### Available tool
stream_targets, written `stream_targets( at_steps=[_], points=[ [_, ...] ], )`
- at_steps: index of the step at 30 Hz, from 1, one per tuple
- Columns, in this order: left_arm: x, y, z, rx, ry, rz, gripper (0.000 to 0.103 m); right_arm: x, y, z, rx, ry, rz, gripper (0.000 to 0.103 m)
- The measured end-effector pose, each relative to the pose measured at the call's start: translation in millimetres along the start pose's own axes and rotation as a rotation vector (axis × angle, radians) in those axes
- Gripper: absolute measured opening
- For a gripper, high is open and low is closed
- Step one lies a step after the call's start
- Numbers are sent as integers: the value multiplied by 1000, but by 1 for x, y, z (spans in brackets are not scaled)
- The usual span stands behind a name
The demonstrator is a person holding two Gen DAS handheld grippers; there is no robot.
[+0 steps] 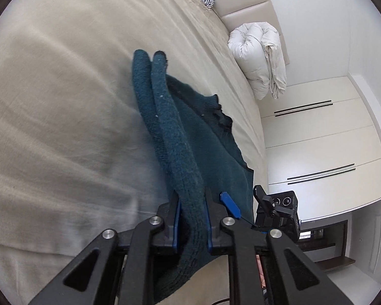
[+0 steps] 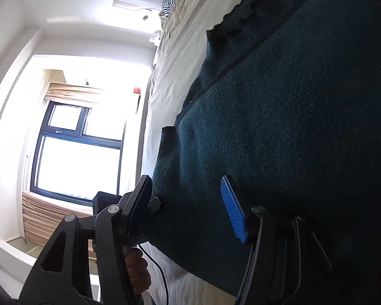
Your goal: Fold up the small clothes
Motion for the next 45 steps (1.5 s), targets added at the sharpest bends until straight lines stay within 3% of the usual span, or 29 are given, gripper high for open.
stream_targets(
  at_steps=[7,13,15,16,17,19,23,27,30,32,34,35,37,45],
  points=[
    [-16,-37,119,-2,-214,-21,16,36,80,10,88,-66,130,60],
    [-52,-133,186,-23,-303,-111,17,66,151,30,117,-119,214,63],
    [-68,-165,193,-31,-311,-158,26,73,167,41,125,-149,236,63],
    [-76,-176,192,-35,-301,-184,36,76,175,45,136,-166,241,63],
    [-82,-181,191,-42,-291,-198,47,80,182,50,146,-179,243,63],
    [-88,-176,187,-73,-285,-191,59,83,191,58,142,-195,245,63],
    [-85,-143,178,-78,-319,-138,65,86,196,61,150,-193,223,62],
    [-82,-106,153,-59,-324,-79,65,90,192,60,83,-159,197,63],
    [-81,-93,137,-44,-307,-59,66,87,177,52,-74,-71,125,62],
    [-83,-91,125,-38,-281,-72,66,84,164,52,-196,-10,65,51],
    [-88,-86,113,-43,-268,-77,66,84,157,53,-321,53,28,24],
    [-89,-84,108,-43,-267,-79,66,86,158,55,-368,70,21,20],
    [-92,-81,106,-45,-271,-82,66,90,163,57,-415,86,33,13],
    [-87,-88,123,-30,-297,-60,67,106,199,31,-480,186,84,11]
  ],
)
Point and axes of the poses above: each gripper's, at about its wrist camera, not at the fingertips, and y roughly against the way its jaws point, z to its right, x to its top, the point moved 9 cm from there along -y, roughly the way its jaws point, and after that the axes turned 8 degrees about x, right-handed, at the moved point
